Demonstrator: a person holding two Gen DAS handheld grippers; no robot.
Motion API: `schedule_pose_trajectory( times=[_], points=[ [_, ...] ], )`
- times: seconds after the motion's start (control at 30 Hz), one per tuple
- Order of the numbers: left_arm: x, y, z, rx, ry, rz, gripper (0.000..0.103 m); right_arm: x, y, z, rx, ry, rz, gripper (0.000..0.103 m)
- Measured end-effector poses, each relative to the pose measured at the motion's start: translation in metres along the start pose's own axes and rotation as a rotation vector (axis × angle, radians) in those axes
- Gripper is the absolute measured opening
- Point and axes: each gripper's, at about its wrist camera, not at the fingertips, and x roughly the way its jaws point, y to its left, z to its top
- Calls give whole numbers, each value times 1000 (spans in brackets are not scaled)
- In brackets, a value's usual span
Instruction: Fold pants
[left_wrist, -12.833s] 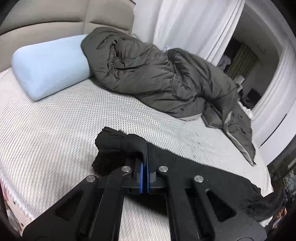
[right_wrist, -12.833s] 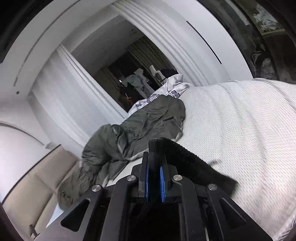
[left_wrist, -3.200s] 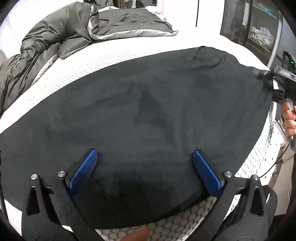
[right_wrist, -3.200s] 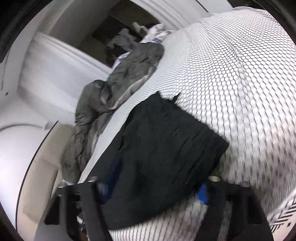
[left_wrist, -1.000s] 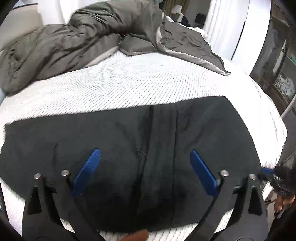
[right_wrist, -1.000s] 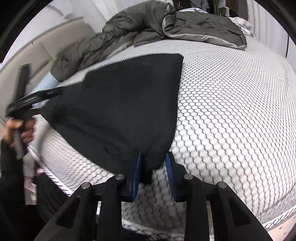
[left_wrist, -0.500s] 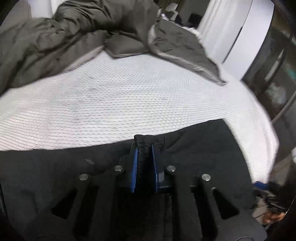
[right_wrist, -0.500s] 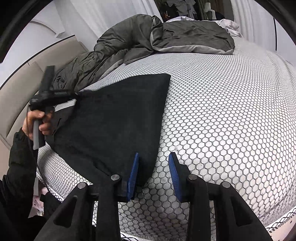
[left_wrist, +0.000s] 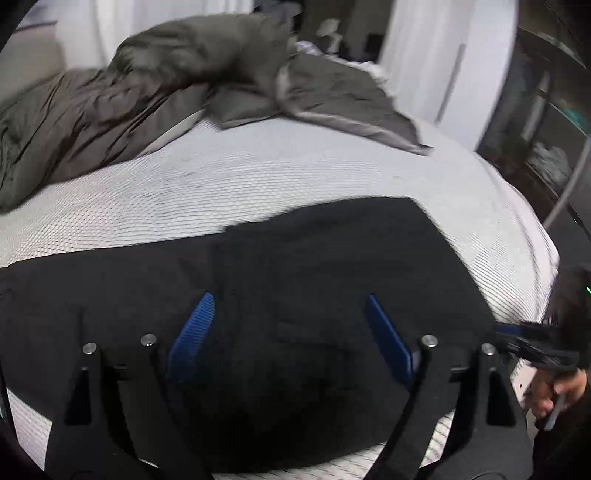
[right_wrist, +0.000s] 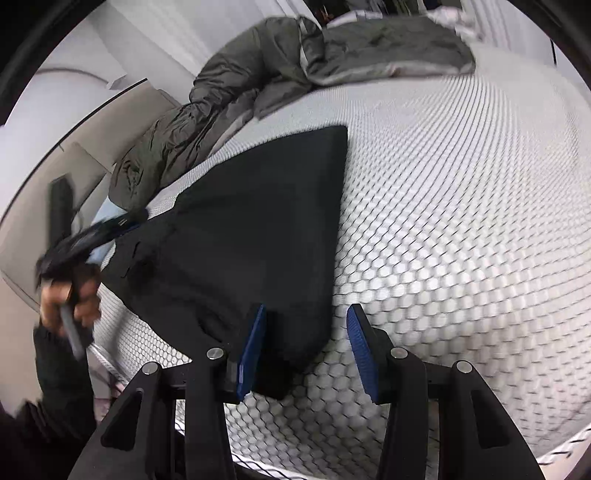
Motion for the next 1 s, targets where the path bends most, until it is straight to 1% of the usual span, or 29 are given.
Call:
schedule_pose_trajectory(
  times=[0.03,0.07,0.13,0.2,0.23,0.27,0.3,0.33,0.37,0.43,0.47,0.5,0.53,0.57,0.6,0.63,0.7,0.73,0.87,0.93,1.0],
  points=[
    [1,-13,-6,34,7,-19,83,6,0,0,14,18,-4,22],
    [3,-28,-13,85,22,-37,83,10,2,-1,24,33,13,19],
    [7,-52,-29,140,43,-19,83,3,9,-4,0,16,4,12],
    [11,-65,-40,142,64,-7,83,-13,21,-8,-46,-11,31,11],
    [11,-70,-42,128,68,-19,83,-18,23,-11,-54,-11,33,12],
    [10,-76,-45,114,66,-44,83,-18,22,-15,-56,-2,17,12],
    [9,-85,-47,102,64,-80,83,-13,19,-19,-60,25,-24,16],
    [7,-97,-49,109,62,-116,83,-8,15,-22,-61,55,-44,17],
    [5,-111,-53,128,54,-144,83,-2,11,-23,-49,85,-38,17],
    [10,-134,-61,168,52,-166,85,-12,8,-20,-19,57,8,25],
    [14,-145,-67,192,63,-170,85,-20,10,-15,-23,25,7,28],
    [22,-160,-78,222,90,-150,86,-25,10,-13,-25,0,4,33],
    [31,-169,-85,252,114,-112,86,-28,11,-8,-26,-16,5,36],
    [38,-176,-93,280,126,-79,86,-26,10,-3,-23,-10,4,36],
    [41,-183,-100,312,120,-49,86,-22,10,0,-24,1,4,36],
    [42,-189,-104,322,104,-39,87,-16,10,5,-28,11,7,36],
    [43,-188,-105,302,113,-55,86,6,9,17,-39,49,-8,36],
    [44,-187,-105,295,123,-68,86,13,10,22,-44,54,-12,36],
    [46,-179,-104,298,138,-91,86,46,11,61,-62,35,-28,35],
    [47,-181,-106,293,140,-99,86,59,10,84,-68,15,-38,30],
    [47,-179,-105,292,136,-101,86,73,0,106,-58,22,-39,30]
  ],
)
